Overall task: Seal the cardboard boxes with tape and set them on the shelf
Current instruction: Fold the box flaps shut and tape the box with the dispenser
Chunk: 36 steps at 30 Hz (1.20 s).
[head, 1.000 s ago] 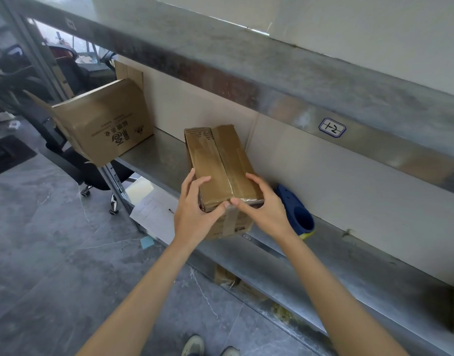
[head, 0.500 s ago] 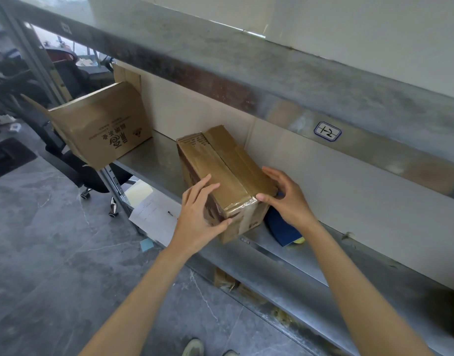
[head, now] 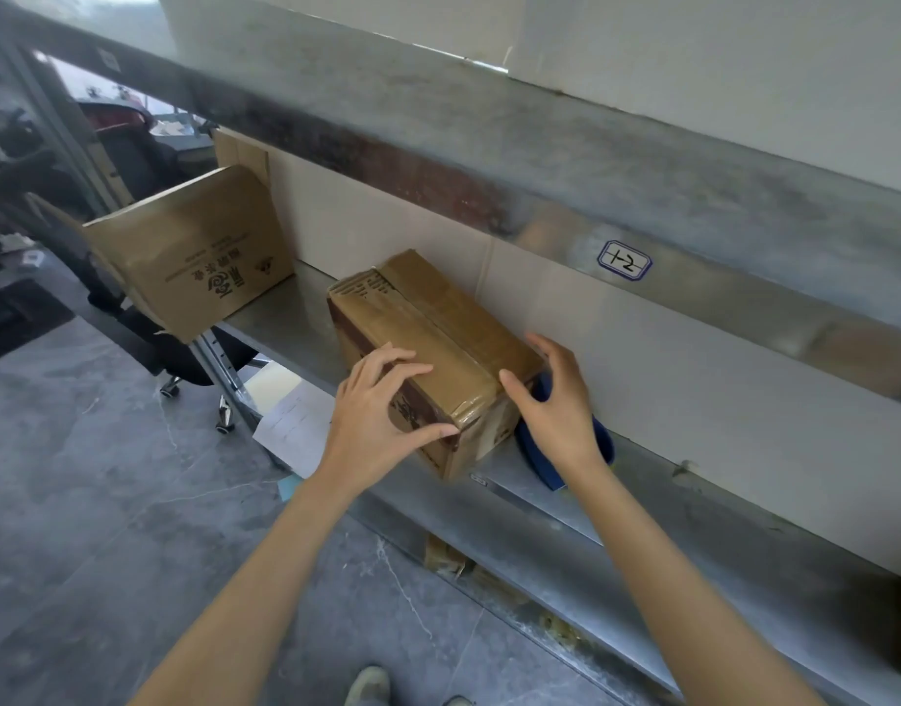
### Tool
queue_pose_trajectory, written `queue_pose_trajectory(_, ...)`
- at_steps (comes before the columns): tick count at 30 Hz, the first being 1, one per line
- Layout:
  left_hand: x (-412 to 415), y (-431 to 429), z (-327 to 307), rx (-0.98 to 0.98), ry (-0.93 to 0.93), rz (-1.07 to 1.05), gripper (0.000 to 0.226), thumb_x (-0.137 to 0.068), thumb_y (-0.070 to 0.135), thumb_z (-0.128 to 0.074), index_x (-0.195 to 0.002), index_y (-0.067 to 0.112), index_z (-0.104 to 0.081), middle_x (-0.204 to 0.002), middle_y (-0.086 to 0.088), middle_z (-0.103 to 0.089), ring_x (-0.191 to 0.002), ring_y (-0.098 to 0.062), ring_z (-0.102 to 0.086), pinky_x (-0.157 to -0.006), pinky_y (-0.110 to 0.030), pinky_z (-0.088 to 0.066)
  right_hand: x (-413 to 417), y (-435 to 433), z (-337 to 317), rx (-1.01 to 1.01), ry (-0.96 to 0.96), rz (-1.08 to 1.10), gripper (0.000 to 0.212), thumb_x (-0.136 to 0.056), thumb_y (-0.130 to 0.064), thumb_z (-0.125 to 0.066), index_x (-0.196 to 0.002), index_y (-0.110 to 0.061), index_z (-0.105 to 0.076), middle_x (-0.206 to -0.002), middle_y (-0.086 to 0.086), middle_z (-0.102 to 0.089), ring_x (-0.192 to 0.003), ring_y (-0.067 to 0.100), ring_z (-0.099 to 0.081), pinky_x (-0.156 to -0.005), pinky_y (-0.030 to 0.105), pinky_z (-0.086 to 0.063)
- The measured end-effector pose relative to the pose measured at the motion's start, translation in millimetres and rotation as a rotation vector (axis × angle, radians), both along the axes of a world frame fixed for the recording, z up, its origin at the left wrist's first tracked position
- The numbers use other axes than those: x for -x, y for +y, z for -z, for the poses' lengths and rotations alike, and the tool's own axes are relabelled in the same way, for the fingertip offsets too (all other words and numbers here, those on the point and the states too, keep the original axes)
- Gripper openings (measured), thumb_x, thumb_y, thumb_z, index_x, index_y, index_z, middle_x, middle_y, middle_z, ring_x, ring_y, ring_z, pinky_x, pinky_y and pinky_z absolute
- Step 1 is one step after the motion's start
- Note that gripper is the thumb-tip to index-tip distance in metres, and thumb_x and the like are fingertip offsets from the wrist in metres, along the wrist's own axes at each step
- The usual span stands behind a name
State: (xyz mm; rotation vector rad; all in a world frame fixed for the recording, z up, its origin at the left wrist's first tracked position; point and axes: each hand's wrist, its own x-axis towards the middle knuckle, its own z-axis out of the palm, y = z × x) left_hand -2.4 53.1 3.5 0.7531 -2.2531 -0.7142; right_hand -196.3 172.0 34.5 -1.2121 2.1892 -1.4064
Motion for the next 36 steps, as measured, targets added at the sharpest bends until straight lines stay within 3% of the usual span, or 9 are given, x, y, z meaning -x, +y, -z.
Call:
queue_pose_trajectory(4, -1.8, -28.8, -9.9, -0.041, 0.078, 0.001, 0.052, -0.080, 0.063, -0.067, -0.118, 0.028, -0.067, -0.132, 0.015, -0.057, -0.132, -0.005, -0.045, -0.114, -0.050, -0.032, -28.2, -9.6, 0.8, 0.037, 0.105, 0.110, 0.055, -0.091, -0.034, -0.068, -0.138, -0.014, -0.049, -0.142, 0.006, -0.048, -0.134, 0.021, -0.041, -0.111, 0.039, -0.036)
queue_pose_trajectory(6, -2.3, -50.8, -11.6, -0.049, 0.133, 0.002, 0.044, -0.085, 0.055, -0.066, -0.118, 0.026, -0.067, -0.131, 0.011, -0.061, -0.132, -0.007, -0.048, -0.112, -0.053, -0.036, -42.3, -15.8, 1.3, 0.033, 0.121, 0.157, 0.056, -0.091, -0.036, -0.068, -0.139, -0.013, -0.049, -0.147, 0.009, -0.042, -0.141, 0.024, -0.034, -0.117, 0.037, -0.029)
queue_pose_trajectory(9, 2.3, -84.1, -16.6, -0.026, 0.134, 0.012, 0.041, -0.086, 0.051, -0.066, -0.117, 0.023, -0.068, -0.125, 0.009, -0.065, -0.124, -0.008, -0.054, -0.108, -0.049, -0.041, -60.5, -27.2, -0.5, 0.012, 0.087, 0.267, 0.060, -0.092, -0.038, -0.067, -0.142, -0.014, -0.045, -0.157, 0.007, -0.030, -0.150, 0.020, -0.017, -0.114, 0.023, -0.017)
queue_pose_trajectory(16, 15.1, -148.7, -19.7, -0.057, 0.080, 0.091, 0.040, -0.084, 0.045, -0.065, -0.118, 0.024, -0.067, -0.128, 0.009, -0.063, -0.125, -0.012, -0.054, -0.107, -0.041, -0.045, -82.8, -57.7, 6.2, 0.073, -0.066, 0.472, 0.059, -0.095, -0.028, -0.063, -0.147, -0.014, -0.038, -0.164, 0.004, -0.013, -0.152, 0.016, -0.002, -0.122, 0.038, -0.018)
queue_pose_trajectory(21, 15.6, -162.9, -12.6, -0.077, 0.097, 0.132, 0.032, -0.083, 0.034, -0.078, -0.111, 0.020, -0.072, -0.122, 0.008, -0.066, -0.113, -0.008, -0.061, -0.104, -0.035, -0.048, -83.2, -73.6, 10.6, 0.005, -0.008, 0.576, 0.069, -0.093, -0.032, -0.065, -0.150, -0.009, -0.033, -0.165, 0.005, -0.012, -0.152, 0.018, 0.000, -0.123, 0.041, -0.016)
queue_pose_trajectory(27, 12.8, -166.4, -14.6, -0.086, 0.099, 0.136, 0.031, -0.083, 0.038, -0.076, -0.109, 0.023, -0.071, -0.116, 0.010, -0.067, -0.107, -0.007, -0.061, -0.097, -0.029, -0.050, -73.5, -73.2, 11.7, -0.157, 0.068, 0.535, 0.084, -0.093, -0.045, -0.062, -0.156, -0.010, -0.019, -0.165, 0.003, -0.009, -0.152, 0.017, 0.002, -0.122, 0.036, -0.010)
queue_pose_trajectory(31, -2.8, -167.8, -13.8, -0.015, 0.101, 0.134, 0.027, -0.086, 0.029, -0.076, -0.111, 0.019, -0.073, -0.119, 0.008, -0.067, -0.107, -0.005, -0.060, -0.096, -0.022, -0.047, -64.1, -70.5, 2.4, -0.244, 0.085, 0.403, 0.083, -0.094, -0.046, -0.060, -0.156, -0.012, -0.018, -0.165, 0.000, -0.007, -0.151, 0.014, 0.006, -0.119, 0.029, -0.007)
queue_pose_trajectory(36, -5.7, -166.6, -16.3, -0.025, 0.096, 0.134, 0.030, -0.084, 0.030, -0.078, -0.110, 0.016, -0.074, -0.117, 0.005, -0.067, -0.104, -0.007, -0.062, -0.097, -0.027, -0.049, -62.9, -68.4, -5.0, -0.411, 0.203, 0.354, 0.082, -0.096, -0.052, -0.053, -0.156, -0.011, -0.018, -0.166, 0.003, 0.000, -0.151, 0.017, 0.012, -0.121, 0.037, -0.010)
